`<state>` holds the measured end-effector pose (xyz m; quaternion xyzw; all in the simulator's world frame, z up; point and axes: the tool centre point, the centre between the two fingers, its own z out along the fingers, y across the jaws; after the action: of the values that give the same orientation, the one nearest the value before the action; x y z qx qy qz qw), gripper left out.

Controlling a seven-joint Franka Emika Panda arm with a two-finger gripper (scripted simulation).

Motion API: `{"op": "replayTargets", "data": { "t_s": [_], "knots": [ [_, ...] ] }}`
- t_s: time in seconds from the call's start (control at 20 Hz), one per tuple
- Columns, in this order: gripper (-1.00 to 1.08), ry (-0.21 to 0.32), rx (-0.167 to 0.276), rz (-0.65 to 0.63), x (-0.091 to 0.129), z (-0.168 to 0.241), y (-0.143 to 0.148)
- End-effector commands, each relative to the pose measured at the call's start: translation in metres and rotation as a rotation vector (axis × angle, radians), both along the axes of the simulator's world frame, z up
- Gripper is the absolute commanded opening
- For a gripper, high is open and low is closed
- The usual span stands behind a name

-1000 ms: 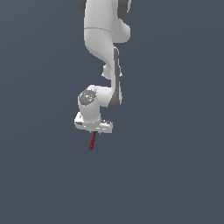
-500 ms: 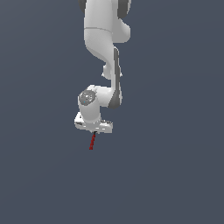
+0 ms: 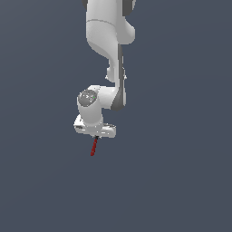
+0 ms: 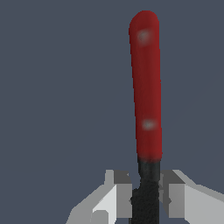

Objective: Pick up the object and move it to a goal position.

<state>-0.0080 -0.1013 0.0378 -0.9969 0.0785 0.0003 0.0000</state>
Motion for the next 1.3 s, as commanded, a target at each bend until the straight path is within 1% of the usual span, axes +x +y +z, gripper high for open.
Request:
{"op": "replayTargets", "data": {
  "t_s": [0.0, 0.25, 0.8, 1.25],
  "knots": [
    [-1.0, -0.001, 0.0, 0.0, 0.007, 0.015, -0.002],
    [-1.0, -0.001, -0.001, 0.0, 0.026, 0.053, -0.006],
    [-1.0, -0.001, -0.001, 0.0, 0.075, 0.147, -0.018],
    [-1.0, -0.001, -0.001, 0.0, 0.105, 0.2, -0.024]
  ]
}}
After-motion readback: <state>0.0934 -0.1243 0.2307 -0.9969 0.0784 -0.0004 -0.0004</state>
